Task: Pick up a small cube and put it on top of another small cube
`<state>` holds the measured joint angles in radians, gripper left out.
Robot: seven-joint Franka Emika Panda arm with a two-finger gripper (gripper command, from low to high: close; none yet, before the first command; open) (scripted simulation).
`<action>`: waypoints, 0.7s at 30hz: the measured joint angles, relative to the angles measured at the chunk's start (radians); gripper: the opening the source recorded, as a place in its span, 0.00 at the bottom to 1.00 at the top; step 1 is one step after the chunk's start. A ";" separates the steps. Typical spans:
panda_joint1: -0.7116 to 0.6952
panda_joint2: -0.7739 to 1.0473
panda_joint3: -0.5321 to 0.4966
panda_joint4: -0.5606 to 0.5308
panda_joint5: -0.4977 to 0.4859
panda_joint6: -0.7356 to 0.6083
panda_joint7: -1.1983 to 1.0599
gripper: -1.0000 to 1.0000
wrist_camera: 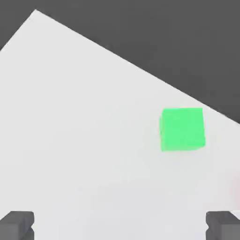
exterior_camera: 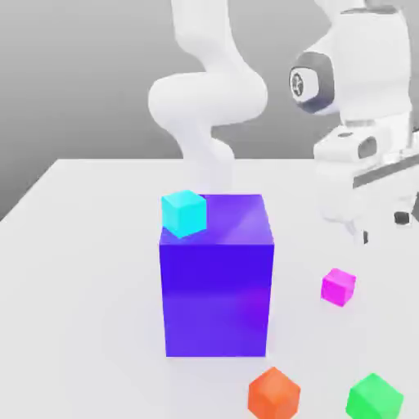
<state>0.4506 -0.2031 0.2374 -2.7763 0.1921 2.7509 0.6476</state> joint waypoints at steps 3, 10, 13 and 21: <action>0.033 0.075 0.051 -0.062 -0.031 0.061 0.021 0.50; 0.098 0.289 0.016 -0.117 -0.329 0.228 0.225 0.50; 0.224 0.396 -0.133 -0.096 -0.434 0.313 0.303 0.50; 0.305 0.473 -0.218 -0.082 -0.466 0.378 0.333 0.00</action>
<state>0.7551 0.2701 0.0190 -2.8582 -0.2741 3.1284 0.9810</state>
